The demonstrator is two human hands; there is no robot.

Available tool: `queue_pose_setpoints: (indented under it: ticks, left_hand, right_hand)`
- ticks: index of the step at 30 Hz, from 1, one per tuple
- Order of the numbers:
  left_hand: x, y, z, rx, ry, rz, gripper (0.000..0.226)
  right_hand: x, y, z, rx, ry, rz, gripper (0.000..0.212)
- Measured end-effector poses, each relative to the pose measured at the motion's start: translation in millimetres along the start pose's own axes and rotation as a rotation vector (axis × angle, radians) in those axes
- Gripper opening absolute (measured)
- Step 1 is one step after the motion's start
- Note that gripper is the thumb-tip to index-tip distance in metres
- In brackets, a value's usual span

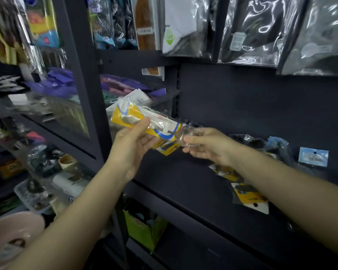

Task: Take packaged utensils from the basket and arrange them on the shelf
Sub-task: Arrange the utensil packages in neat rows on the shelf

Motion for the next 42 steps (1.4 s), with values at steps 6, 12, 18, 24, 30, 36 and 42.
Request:
queue_pose_setpoints:
  ticks: [6, 12, 18, 24, 30, 36, 42]
  left_hand:
    - [-37, -13, 21, 0.095, -0.01, -0.225, 0.03]
    - [-44, -20, 21, 0.436, 0.069, -1.32, 0.043]
    - [-29, -29, 11, 0.572, -0.089, -1.79, 0.044]
    - [-14, -58, -6, 0.272, -0.345, -1.844, 0.053]
    - [-9, -71, -24, 0.155, -0.304, -1.94, 0.048]
    - [19, -69, -30, 0.394, -0.369, -1.813, 0.043]
    - [38, -82, -43, 0.305, -0.595, -1.818, 0.056]
  right_hand:
    - [-14, -19, -25, -0.106, 0.239, -0.091, 0.012]
    - [6, -5, -65, -0.03, 0.336, 0.138, 0.013]
    - [15, 10, -90, 0.057, 0.399, 0.248, 0.011]
    - [4, -2, -86, -0.124, 0.37, 0.77, 0.01]
    - [-80, -27, -45, -0.144, 0.475, 0.987, 0.026]
    - [-136, -33, -15, -0.019, 0.521, 1.231, 0.019]
    - [-135, -18, -33, 0.114, 0.456, 1.146, 0.002]
Point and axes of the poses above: each hand's wrist, its own z-axis away from the middle knuckle, its own x-axis out of the palm, y = z × x, the point moved 6 cm from there along -z, towards the middle knuckle, and after that the axes turned 11 degrees about -z, right-handed, at the moved point
